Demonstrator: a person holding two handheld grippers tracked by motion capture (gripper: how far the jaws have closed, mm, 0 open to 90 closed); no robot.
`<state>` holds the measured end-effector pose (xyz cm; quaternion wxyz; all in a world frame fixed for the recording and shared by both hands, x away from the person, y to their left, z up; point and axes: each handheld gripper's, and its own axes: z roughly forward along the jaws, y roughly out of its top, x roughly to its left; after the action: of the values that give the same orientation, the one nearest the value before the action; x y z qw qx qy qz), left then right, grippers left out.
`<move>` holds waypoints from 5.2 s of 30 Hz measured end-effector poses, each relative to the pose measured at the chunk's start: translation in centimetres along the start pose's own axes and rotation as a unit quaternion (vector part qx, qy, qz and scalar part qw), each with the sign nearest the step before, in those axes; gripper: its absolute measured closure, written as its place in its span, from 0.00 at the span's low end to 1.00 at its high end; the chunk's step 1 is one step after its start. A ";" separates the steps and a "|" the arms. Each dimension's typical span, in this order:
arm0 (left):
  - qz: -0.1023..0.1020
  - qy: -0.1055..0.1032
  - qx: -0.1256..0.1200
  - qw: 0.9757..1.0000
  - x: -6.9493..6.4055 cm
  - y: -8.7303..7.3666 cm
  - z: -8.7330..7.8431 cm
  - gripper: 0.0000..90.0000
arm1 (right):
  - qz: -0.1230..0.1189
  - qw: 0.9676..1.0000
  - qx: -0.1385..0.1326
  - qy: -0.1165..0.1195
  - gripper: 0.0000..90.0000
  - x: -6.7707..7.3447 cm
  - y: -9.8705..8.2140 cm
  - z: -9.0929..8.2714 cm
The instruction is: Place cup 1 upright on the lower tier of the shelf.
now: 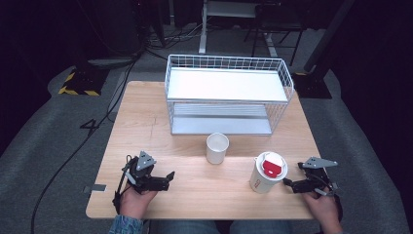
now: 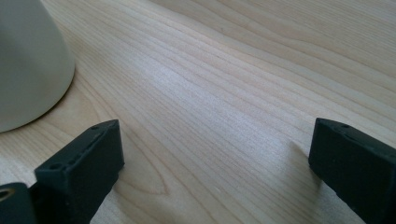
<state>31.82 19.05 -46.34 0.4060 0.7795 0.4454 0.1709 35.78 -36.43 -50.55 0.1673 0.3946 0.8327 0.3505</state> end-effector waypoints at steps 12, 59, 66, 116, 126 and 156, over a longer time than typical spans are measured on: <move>0.021 -0.046 -0.049 0.998 -1.8 2.7 1.1 0.00 | 0.005 1.000 0.000 -0.006 0.04 0.0 0.0 0.0; 0.024 -0.095 -0.099 0.990 -7.6 6.7 10.8 0.00 | 0.008 1.000 0.000 -0.010 0.04 0.0 0.0 0.0; 0.021 -0.091 -0.089 0.992 -7.8 6.4 12.4 0.00 | 0.007 1.000 0.000 -0.010 0.04 0.0 0.0 0.0; 0.085 -0.065 -0.021 0.994 -8.7 6.1 14.8 0.26 | 0.009 1.000 -0.001 -0.013 0.04 0.1 0.0 0.0; 0.095 -0.061 -0.018 0.993 -9.3 6.8 13.9 0.26 | 0.009 1.000 -0.001 -0.013 0.04 0.1 0.0 0.0; 0.078 -0.053 -0.056 0.994 -8.0 12.4 10.9 0.26 | 0.009 1.000 0.000 -0.013 0.04 0.1 0.0 0.0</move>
<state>41.15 3.73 -42.46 0.4576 0.7957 0.3509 0.1853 35.74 -36.38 -50.55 0.1751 0.4066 0.8268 0.3471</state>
